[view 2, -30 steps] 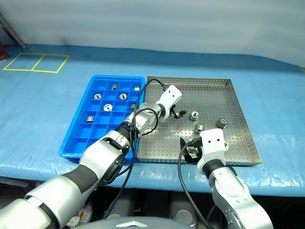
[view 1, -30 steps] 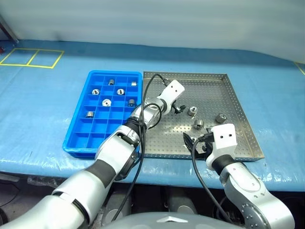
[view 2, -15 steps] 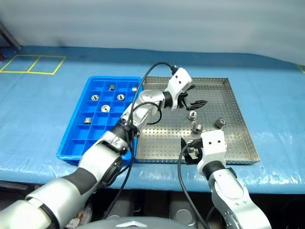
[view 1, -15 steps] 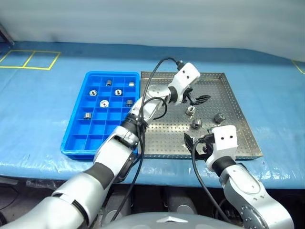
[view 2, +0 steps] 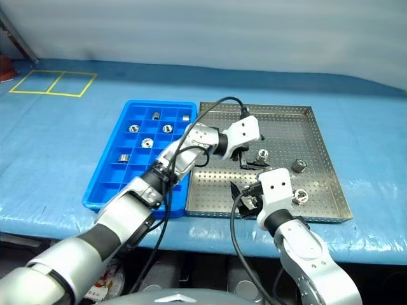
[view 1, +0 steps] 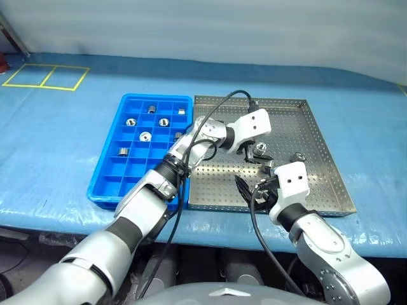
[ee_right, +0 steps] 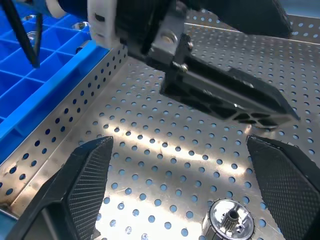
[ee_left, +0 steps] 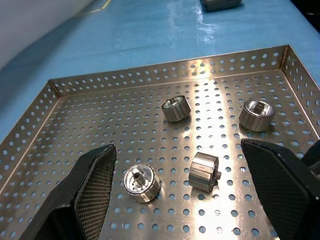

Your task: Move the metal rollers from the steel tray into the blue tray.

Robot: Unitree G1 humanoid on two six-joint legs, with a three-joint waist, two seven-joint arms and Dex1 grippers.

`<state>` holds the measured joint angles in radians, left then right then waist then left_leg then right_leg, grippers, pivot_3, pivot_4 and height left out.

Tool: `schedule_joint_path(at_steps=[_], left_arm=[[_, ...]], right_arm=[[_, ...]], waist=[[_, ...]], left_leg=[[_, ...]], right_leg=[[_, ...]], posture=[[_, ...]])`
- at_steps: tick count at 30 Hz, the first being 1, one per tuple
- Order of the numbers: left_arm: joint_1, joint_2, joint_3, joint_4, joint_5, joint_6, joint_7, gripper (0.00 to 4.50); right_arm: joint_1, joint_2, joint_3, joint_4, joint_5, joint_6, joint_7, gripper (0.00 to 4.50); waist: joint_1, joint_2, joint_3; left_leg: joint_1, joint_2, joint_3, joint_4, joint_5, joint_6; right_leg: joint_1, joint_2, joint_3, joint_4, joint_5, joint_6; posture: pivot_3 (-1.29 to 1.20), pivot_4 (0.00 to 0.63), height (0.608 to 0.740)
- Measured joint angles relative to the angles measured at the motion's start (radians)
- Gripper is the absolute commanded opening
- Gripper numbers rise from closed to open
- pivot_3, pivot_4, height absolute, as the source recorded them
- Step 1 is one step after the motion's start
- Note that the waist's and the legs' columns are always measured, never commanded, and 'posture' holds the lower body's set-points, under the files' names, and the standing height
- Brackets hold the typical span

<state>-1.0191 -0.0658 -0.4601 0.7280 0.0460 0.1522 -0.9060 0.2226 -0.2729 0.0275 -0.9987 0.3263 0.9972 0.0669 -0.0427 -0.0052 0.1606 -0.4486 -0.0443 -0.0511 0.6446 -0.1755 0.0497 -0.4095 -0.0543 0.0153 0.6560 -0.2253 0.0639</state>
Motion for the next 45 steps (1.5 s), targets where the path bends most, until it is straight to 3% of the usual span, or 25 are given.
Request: schedule_joint_path(at_steps=[4, 14, 29, 41, 45], left_arm=[[-0.033, -0.066, -0.008, 0.156, 0.046, -0.092, 0.045, 4.33], [-0.082, -0.078, -0.015, 0.376, 0.119, -0.207, 0.079, 4.33], [-0.094, -0.083, 0.01, 0.429, 0.139, -0.266, 0.071, 4.33], [-0.097, -0.085, -0.006, 0.468, 0.184, -0.31, 0.068, 4.33], [-0.098, -0.085, -0.021, 0.485, 0.201, -0.319, 0.072, 3.4]], right_arm=[[0.032, -0.003, -0.011, 0.0, -0.001, 0.007, -0.004, 4.5], [0.108, -0.015, 0.006, -0.003, 0.018, -0.081, -0.047, 4.5], [0.203, -0.03, -0.006, -0.004, 0.043, -0.149, -0.164, 4.5], [0.265, -0.03, -0.028, -0.004, 0.062, -0.205, -0.239, 4.5], [0.265, -0.034, -0.024, -0.004, 0.072, -0.207, -0.246, 4.5]], waist=[[0.0, 0.0, 0.0], [-0.033, 0.0, 0.0], [-0.046, 0.0, 0.0], [-0.084, 0.0, 0.0], [-0.092, 0.0, 0.0]], left_leg=[[-0.001, 0.0, 0.001, 0.0, 0.0, 0.0], [-0.001, 0.001, 0.001, 0.001, 0.0, 0.0], [-0.001, 0.001, 0.002, 0.001, -0.001, 0.0], [-0.001, 0.001, 0.002, 0.001, -0.001, 0.0], [-0.001, 0.001, 0.002, 0.001, -0.001, 0.0]], right_leg=[[-0.001, 0.0, 0.0, 0.0, 0.001, 0.004], [-0.001, 0.0, 0.001, 0.001, 0.001, 0.004], [-0.001, -0.001, 0.001, 0.001, 0.001, 0.004], [-0.001, -0.001, 0.001, 0.001, 0.001, 0.004], [-0.001, -0.001, 0.001, 0.001, 0.001, 0.004]], posture=[[-0.19, 0.15, 0.74], [-0.22, 0.15, 0.74], [-0.28, 0.15, 0.74], [-0.31, 0.15, 0.74], [-0.31, 0.15, 0.74]])
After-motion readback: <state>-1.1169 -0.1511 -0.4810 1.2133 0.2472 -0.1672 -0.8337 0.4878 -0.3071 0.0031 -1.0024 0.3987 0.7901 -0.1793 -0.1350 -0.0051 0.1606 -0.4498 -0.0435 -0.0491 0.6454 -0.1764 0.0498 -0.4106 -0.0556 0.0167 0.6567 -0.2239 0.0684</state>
